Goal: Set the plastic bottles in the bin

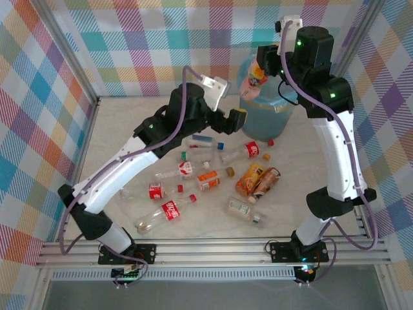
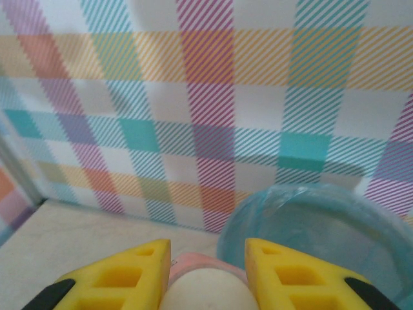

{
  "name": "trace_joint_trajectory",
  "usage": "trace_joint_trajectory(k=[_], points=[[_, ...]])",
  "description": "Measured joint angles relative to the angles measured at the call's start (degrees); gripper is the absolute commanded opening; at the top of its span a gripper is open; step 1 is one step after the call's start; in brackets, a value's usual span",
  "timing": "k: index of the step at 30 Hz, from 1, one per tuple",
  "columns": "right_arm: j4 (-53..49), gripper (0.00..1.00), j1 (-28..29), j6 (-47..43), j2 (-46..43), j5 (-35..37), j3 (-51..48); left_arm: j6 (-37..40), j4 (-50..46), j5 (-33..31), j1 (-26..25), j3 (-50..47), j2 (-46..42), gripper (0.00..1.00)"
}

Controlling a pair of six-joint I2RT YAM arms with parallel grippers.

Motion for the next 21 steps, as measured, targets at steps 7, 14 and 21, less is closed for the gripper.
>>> trace_joint_trajectory(k=[7, 14, 21], points=[[7.7, 0.0, 0.0, -6.1, 5.3, 8.9, 1.4, -4.1, 0.6, 8.7, 4.6, 14.2, 13.2, 0.88], [9.0, 0.0, -0.4, -8.6, 12.4, 13.8, 3.5, -8.0, -0.4, 13.7, 8.4, 27.8, 24.6, 0.85], [6.3, 0.01, -0.4, -6.0, 17.5, 14.7, 4.8, -10.0, -1.3, 16.1, 11.0, 30.8, 29.1, 0.83]])
